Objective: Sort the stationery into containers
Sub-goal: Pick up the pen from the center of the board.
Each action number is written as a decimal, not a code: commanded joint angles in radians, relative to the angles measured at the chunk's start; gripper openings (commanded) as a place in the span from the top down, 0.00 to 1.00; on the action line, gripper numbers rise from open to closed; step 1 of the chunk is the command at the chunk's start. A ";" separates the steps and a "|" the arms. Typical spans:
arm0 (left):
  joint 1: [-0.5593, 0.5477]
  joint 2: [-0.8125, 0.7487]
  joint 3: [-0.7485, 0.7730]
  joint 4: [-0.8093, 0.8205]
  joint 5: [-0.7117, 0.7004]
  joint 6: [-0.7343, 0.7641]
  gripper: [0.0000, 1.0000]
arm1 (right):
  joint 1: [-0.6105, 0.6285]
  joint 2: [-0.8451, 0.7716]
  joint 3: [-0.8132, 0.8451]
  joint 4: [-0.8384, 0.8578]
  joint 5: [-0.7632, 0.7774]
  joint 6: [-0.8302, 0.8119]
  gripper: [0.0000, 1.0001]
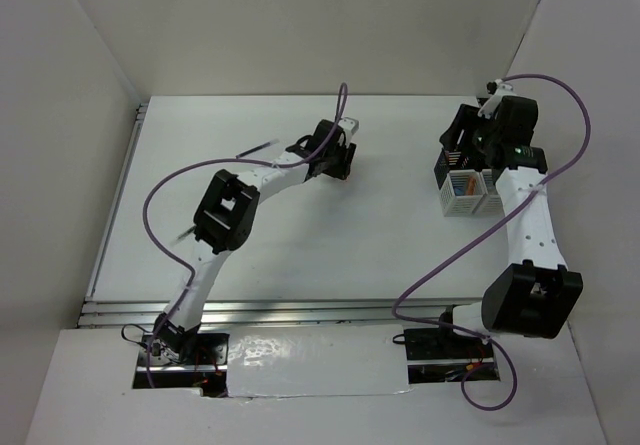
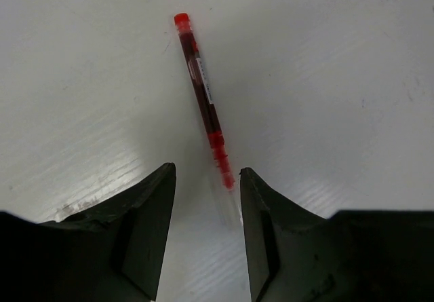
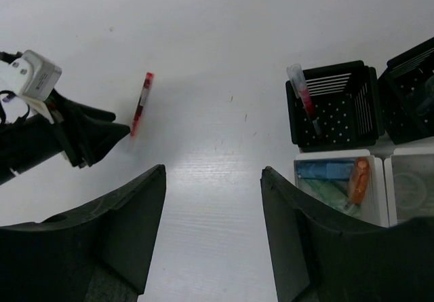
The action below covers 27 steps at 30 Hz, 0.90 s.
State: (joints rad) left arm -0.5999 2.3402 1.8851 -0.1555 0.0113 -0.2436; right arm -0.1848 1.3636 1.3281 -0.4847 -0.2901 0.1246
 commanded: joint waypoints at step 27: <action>-0.058 0.223 0.299 -0.268 -0.199 -0.057 0.63 | -0.050 -0.038 0.017 -0.048 -0.093 0.003 0.36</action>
State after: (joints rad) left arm -0.6571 2.5458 2.1944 -0.3580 -0.2256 -0.2699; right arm -0.2291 1.3636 1.3163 -0.5194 -0.3641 0.1234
